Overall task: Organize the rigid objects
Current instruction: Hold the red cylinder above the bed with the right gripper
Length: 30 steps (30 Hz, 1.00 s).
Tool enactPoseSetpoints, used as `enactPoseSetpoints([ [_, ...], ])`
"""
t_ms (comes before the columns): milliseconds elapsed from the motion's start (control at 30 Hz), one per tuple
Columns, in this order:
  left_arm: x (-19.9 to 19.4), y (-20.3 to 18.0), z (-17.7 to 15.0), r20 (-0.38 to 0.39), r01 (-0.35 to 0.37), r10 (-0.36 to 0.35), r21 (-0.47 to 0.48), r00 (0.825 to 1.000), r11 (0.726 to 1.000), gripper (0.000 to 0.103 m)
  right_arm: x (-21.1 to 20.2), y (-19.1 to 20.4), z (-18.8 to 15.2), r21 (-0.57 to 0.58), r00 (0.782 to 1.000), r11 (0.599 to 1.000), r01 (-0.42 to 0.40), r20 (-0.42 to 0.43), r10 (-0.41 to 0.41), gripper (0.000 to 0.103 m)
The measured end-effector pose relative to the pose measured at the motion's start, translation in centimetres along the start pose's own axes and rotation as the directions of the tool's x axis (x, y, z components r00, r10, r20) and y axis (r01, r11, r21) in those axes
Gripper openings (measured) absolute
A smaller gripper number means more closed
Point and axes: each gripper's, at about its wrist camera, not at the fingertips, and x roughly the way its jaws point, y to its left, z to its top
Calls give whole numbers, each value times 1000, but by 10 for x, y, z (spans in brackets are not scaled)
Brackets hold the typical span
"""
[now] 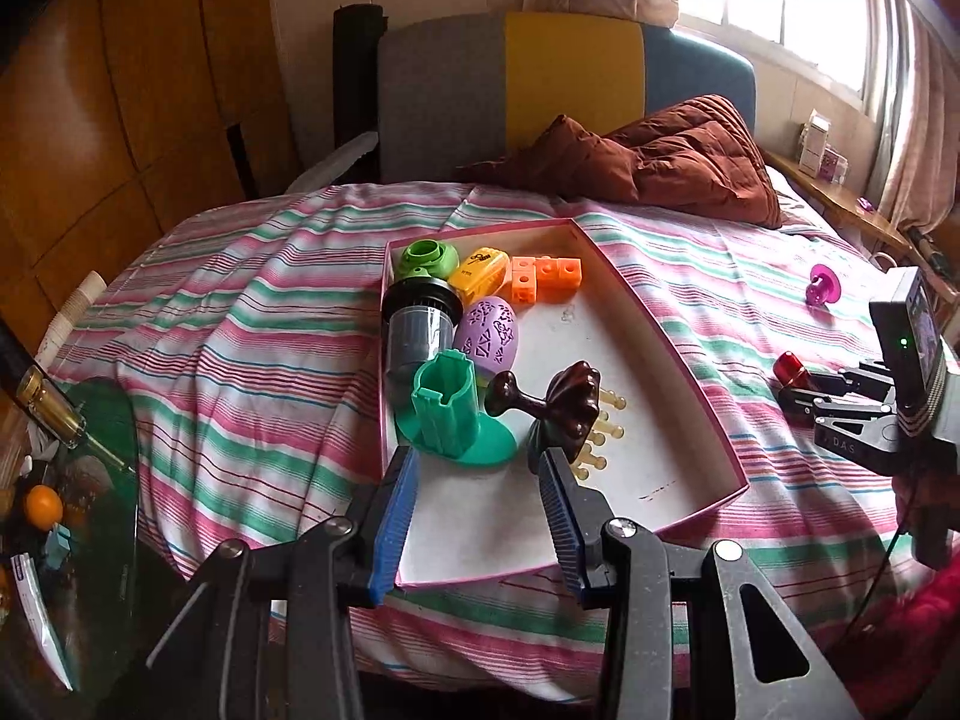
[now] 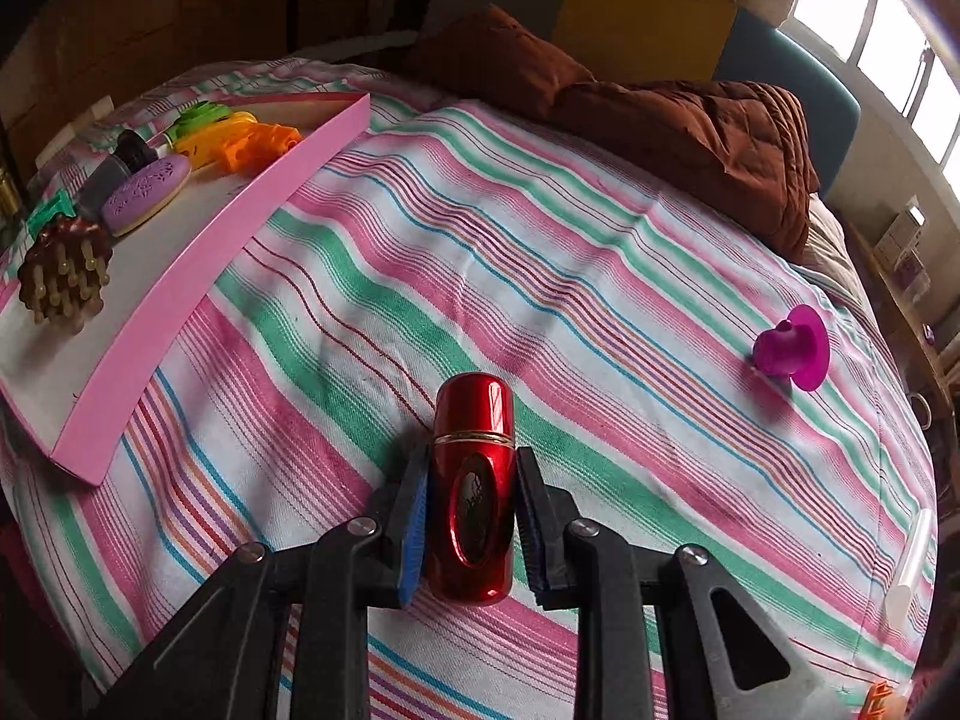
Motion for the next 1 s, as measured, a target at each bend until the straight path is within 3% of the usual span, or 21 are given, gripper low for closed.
enactPoseSetpoints([
  [300, -2, 8, -2, 7, 1, -1, -11, 1000, 1000, 43, 2, -1, 3, 31, 1000, 999, -13, -28, 13, 25],
  [500, -5, 21, -3, 20, 5, -5, -36, 1000, 999, 43, 5, 3, 10, 118, 996, 992, 45, -85, -35, 25],
  [800, -5, 41, -7, 24, 42, -40, -87, 999, 995, 43, -2, 11, 7, 258, 987, 956, 143, -107, -119, 25],
  [1000, 0, 49, -11, 0, 42, -42, -108, 999, 993, 43, -14, 19, 2, 312, 992, 945, 103, -99, -75, 25],
])
